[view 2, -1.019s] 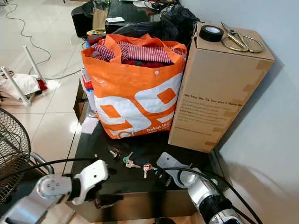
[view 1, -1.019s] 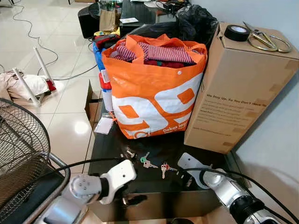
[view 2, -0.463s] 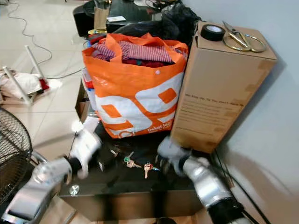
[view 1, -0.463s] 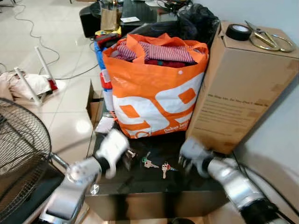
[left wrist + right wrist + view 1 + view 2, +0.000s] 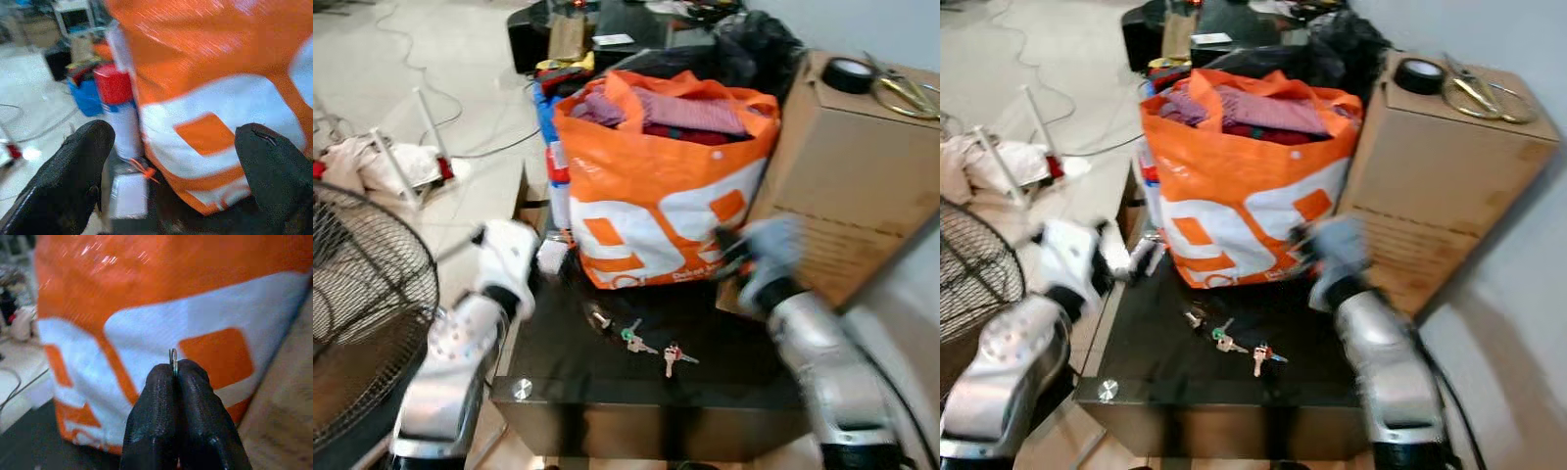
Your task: Hang keys on a hook
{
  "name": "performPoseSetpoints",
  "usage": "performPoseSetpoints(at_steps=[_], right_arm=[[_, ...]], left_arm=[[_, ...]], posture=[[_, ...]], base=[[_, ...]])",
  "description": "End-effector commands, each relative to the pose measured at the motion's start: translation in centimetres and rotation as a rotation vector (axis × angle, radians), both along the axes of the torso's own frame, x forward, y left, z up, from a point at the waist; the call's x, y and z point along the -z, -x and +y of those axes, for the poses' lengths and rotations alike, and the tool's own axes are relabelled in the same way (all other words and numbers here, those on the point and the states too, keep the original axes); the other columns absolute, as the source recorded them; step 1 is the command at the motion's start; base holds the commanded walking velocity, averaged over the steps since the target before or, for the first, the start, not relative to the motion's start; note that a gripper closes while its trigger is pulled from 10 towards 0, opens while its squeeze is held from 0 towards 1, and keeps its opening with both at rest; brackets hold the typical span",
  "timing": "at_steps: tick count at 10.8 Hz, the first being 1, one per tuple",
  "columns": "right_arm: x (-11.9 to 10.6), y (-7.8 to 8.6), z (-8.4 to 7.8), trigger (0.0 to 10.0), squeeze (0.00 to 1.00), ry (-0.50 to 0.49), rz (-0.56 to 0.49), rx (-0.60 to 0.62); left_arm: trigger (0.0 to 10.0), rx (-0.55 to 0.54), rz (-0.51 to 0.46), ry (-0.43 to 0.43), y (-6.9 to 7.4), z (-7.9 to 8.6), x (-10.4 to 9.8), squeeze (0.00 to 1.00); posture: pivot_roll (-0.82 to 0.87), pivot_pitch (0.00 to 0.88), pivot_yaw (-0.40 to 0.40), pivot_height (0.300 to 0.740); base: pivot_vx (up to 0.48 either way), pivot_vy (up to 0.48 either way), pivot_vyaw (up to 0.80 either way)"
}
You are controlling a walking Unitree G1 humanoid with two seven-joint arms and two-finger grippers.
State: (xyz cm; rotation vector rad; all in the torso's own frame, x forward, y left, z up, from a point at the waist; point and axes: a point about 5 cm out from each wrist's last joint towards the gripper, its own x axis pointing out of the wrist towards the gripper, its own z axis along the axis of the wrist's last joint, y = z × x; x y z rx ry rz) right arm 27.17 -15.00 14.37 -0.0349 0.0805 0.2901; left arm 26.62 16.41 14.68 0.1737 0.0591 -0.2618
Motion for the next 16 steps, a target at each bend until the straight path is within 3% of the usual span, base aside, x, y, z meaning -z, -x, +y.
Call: performPoseSetpoints(at_steps=[1, 2, 3, 9, 16], right_arm=[[-0.5, 0.0, -0.2, 0.0, 0.00, -0.016, 0.004, 0.029], [-0.5, -0.1, -0.3, 1.8, 0.00, -0.002, 0.011, 0.053], [-0.5, -0.4, -0.7, 10.0, 0.00, -0.007, 0.031, 0.099], [0.2, -0.3, -1.3, 10.0, 0.00, -0.032, 0.100, 0.148], [0.7, -0.4, -0.6, 10.0, 0.00, -0.025, 0.116, 0.136]], left_arm=[[10.0, -0.025, -0.012, -0.008, -0.1, 0.1, -0.2, 0.00], [10.0, -0.032, -0.013, -0.009, -0.2, 0.0, -0.1, 0.00], [10.0, -0.058, -0.002, -0.008, -0.4, 0.0, 0.3, 0.00], [10.0, -0.077, 0.033, -0.020, -0.2, 0.1, 1.2, 0.00], [10.0, -0.069, 0.050, -0.055, 0.4, 0.4, 1.9, 0.00]], posture=[[-0.09, 0.000, -0.018, 0.740], [-0.10, 0.000, -0.016, 0.740], [-0.09, 0.000, -0.018, 0.740], [-0.07, 0.000, -0.056, 0.740], [-0.05, 0.000, -0.056, 0.740]], base=[[0.000, 0.000, 0.00], [0.000, 0.000, 0.00], [0.000, 0.000, 0.00], [0.000, 0.000, 0.00], [0.000, 0.000, 0.00]])
